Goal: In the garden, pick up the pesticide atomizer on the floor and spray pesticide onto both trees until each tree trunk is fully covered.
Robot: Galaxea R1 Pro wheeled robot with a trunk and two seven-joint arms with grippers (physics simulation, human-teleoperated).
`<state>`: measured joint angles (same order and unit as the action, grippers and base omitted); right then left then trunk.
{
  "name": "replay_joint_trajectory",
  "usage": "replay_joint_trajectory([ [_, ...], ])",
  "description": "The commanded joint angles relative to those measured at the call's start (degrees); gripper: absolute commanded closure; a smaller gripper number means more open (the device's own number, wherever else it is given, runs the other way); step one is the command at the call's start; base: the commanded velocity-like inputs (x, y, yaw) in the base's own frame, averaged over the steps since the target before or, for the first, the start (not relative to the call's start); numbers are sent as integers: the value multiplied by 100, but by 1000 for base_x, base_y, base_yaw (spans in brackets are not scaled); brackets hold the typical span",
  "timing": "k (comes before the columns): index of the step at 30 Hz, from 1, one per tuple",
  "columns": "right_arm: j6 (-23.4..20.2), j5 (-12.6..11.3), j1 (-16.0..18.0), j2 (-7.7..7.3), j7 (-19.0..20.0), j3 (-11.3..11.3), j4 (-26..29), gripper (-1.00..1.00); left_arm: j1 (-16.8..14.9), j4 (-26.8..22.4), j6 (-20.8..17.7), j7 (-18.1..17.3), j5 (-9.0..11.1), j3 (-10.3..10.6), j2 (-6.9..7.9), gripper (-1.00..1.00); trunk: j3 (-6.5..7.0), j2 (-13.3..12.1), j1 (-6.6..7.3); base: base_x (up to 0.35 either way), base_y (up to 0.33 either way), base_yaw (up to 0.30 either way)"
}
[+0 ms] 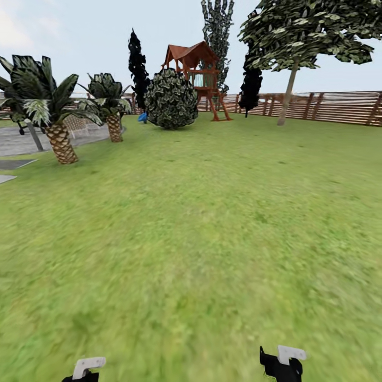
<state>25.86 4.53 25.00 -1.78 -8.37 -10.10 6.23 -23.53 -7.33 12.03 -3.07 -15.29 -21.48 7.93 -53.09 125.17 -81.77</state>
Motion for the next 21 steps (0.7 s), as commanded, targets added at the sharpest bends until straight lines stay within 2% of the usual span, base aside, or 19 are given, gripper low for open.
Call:
replay_joint_trajectory([
  [1,16,48,5,2,-16,-34,-5,-100,-3,3,16,-23,-44,-49,4,100,-5,2,-2,325,-89,-300],
  [21,16,39,5,-3,-16,-36,1,-100,-3,10,10,-19,-44,-49,7,100,-5,2,-2,318,-100,-300],
])
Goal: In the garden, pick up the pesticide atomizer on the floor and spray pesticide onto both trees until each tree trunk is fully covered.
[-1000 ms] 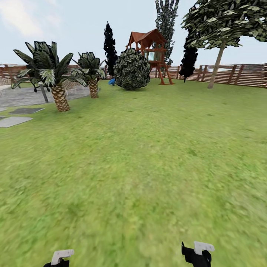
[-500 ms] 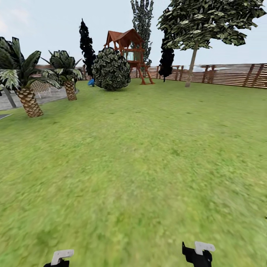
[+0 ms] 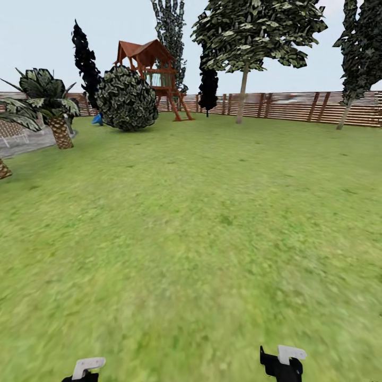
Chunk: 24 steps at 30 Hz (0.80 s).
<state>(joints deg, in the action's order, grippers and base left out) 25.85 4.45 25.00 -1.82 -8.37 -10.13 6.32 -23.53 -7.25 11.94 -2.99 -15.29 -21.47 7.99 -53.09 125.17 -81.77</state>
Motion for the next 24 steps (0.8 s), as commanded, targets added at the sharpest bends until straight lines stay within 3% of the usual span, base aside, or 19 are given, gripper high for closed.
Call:
replay_joint_trajectory([
  [1,16,47,5,4,-15,-33,-8,-100,-3,3,19,-26,-44,-50,1,100,-5,2,-2,311,-82,-300],
  [15,16,47,5,7,-15,-33,-14,-100,-3,5,22,-26,-44,-50,1,100,-17,2,-2,311,-106,-297],
  [24,16,47,5,7,-15,-33,-8,-100,-3,5,28,-26,-47,-50,0,100,-78,2,-2,266,-105,-217],
])
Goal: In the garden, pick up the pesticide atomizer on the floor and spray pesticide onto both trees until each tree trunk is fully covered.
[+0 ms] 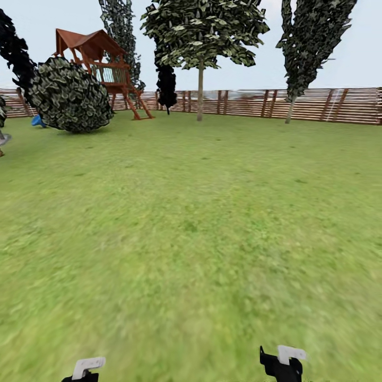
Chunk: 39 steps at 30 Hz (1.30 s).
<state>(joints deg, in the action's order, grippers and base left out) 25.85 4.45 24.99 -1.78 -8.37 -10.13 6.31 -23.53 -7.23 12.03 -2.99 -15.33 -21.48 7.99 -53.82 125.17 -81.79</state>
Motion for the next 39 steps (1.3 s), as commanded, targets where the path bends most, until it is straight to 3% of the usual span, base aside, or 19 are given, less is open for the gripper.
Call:
replay_joint_trajectory([
  [1,17,47,5,2,-15,-33,-7,-100,-3,3,19,-27,-42,-48,-2,100,-12,2,0,42,-16,-194],
  [7,17,47,4,2,-16,-33,-7,-100,-3,-1,19,-27,-41,-49,-15,100,-57,2,0,52,-4,-194],
  [18,17,47,5,2,-16,-32,-7,-100,-3,-13,10,-12,-34,-56,8,100,-140,2,0,319,0,-192],
  [21,17,47,5,2,-16,-33,-7,-100,-3,-17,23,-4,181,-55,14,100,-165,2,0,337,0,-122],
  [25,17,54,6,6,-16,-25,-7,-100,-3,-7,27,-9,300,-50,16,100,-201,2,0,338,0,35],
  [32,17,64,5,4,-7,-24,-7,-100,-3,3,28,-9,303,-36,2,100,-265,2,0,333,0,83],
  [39,17,70,6,2,1,-24,-7,-100,-3,3,28,-18,285,-28,-31,100,-329,2,0,52,0,87],
])
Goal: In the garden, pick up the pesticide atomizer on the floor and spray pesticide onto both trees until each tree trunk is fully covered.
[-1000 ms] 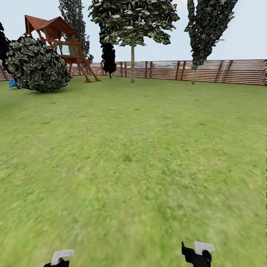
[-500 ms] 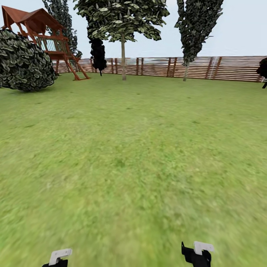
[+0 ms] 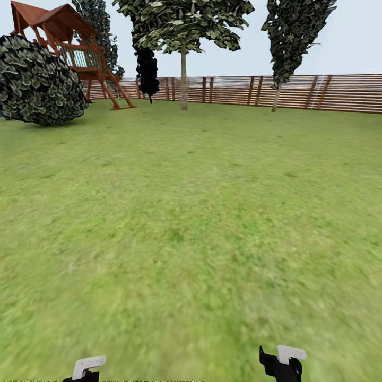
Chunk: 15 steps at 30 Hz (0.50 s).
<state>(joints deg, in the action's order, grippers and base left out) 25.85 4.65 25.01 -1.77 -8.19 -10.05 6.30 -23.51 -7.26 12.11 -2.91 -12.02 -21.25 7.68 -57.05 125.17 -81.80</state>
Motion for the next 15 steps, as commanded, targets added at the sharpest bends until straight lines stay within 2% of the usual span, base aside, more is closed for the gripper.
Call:
replay_joint_trajectory([
  [1,16,51,4,1,-17,-32,-6,-100,-4,5,19,-25,-44,-53,-1,100,-14,2,1,4,0,95],
  [6,17,53,2,8,-16,-32,-6,-100,-4,5,19,-26,-30,-55,-3,100,-53,2,1,89,0,157],
  [15,21,55,4,8,-16,-28,-6,-100,-4,7,19,-26,-52,-39,-13,100,-79,2,1,37,0,254],
])
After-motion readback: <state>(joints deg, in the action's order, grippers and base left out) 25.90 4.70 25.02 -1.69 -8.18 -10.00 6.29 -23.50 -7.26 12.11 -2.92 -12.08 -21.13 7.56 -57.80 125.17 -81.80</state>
